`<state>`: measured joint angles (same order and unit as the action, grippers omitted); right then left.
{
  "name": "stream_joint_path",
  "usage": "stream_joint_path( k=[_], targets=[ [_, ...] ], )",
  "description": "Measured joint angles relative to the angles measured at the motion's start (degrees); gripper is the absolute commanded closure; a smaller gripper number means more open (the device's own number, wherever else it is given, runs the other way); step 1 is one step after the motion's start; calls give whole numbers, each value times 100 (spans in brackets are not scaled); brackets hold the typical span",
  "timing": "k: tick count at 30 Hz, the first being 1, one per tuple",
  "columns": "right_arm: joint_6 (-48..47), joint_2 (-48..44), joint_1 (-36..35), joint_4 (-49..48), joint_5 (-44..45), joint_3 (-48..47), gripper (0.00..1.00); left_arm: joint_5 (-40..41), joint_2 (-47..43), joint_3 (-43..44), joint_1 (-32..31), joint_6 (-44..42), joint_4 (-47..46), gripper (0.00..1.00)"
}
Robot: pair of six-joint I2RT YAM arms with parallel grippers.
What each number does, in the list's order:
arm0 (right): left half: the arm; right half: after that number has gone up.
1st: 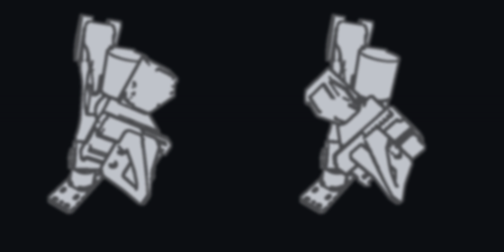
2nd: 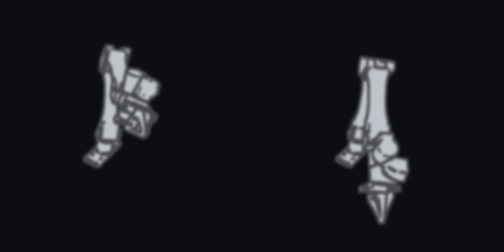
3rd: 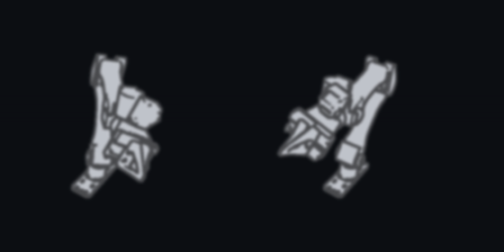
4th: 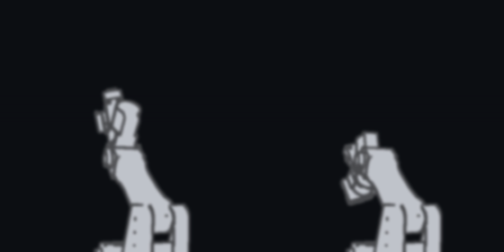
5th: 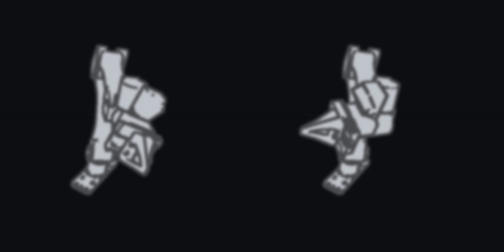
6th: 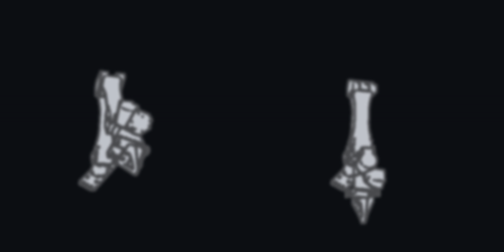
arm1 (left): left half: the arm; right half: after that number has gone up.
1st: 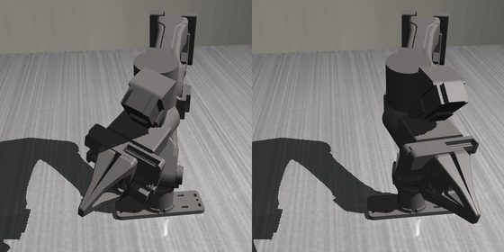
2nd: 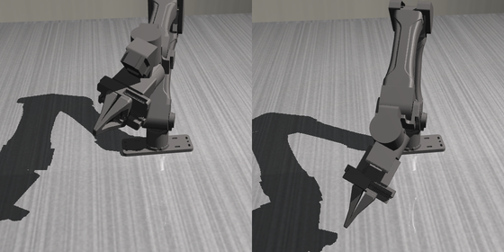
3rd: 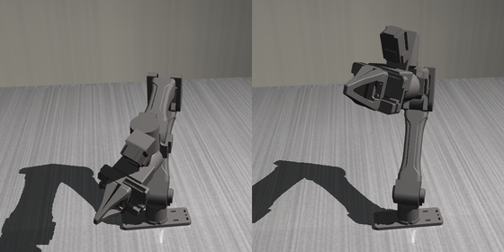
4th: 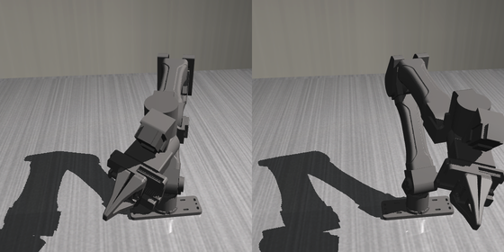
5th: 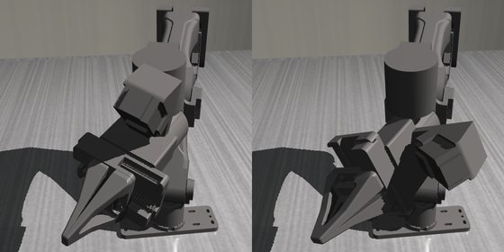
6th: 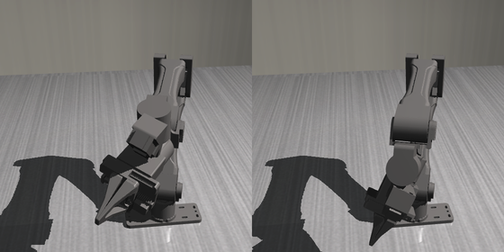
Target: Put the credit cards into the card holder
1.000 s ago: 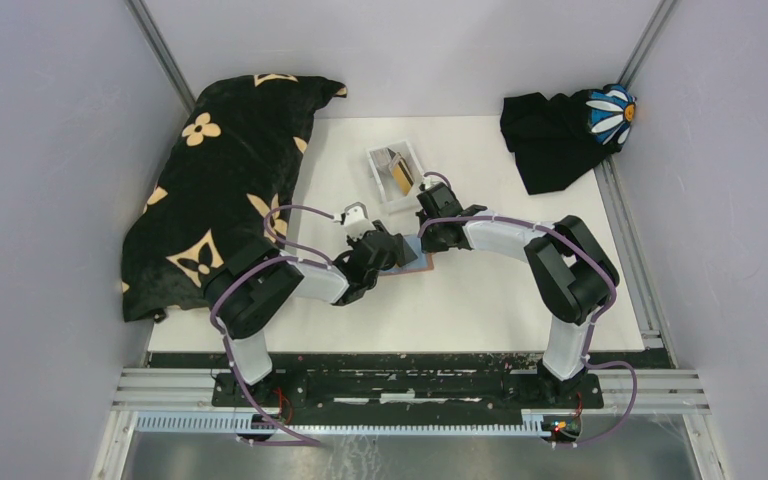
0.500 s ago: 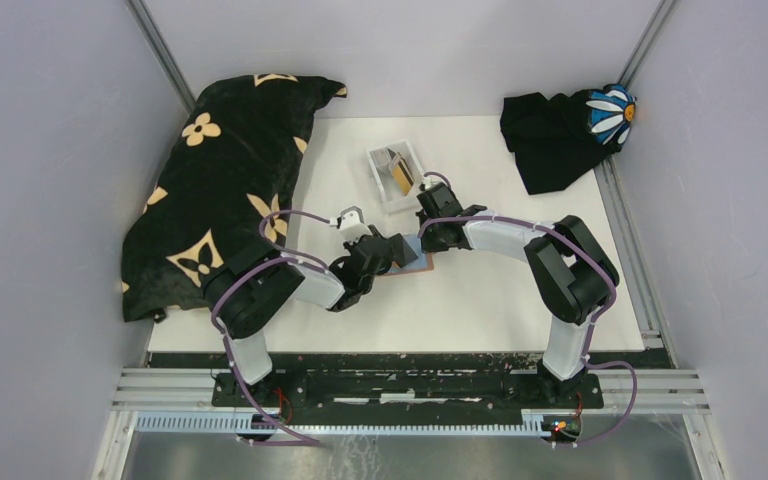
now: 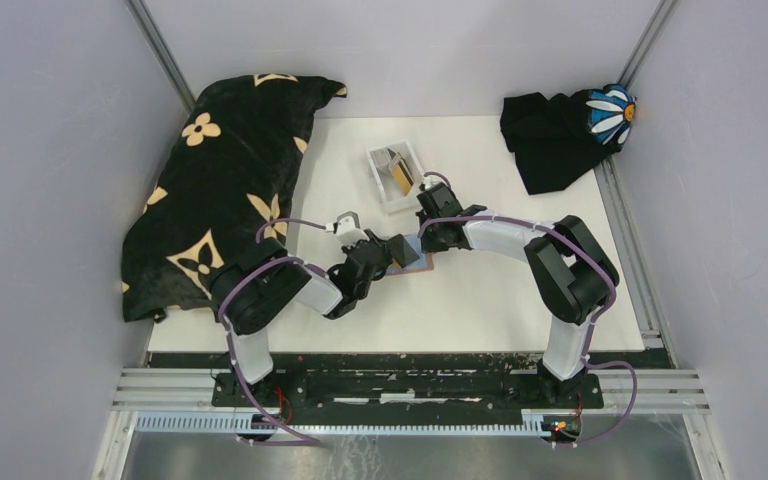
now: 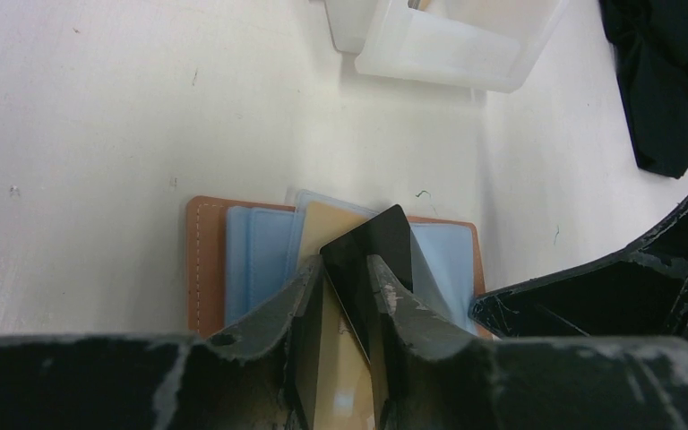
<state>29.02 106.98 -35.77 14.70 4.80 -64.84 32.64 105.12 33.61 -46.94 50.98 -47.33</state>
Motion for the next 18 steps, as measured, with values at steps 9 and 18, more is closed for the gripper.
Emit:
stream_joint_path(
  k=[9, 18],
  targets=[
    [0, 2, 0, 0, 0, 0, 95, -87, 122, -195, 2, -142, -542, 80],
    [0, 9, 0, 2, 0, -4, 95, -219, 227, -415, 15, -337, -1080, 85]
  ],
)
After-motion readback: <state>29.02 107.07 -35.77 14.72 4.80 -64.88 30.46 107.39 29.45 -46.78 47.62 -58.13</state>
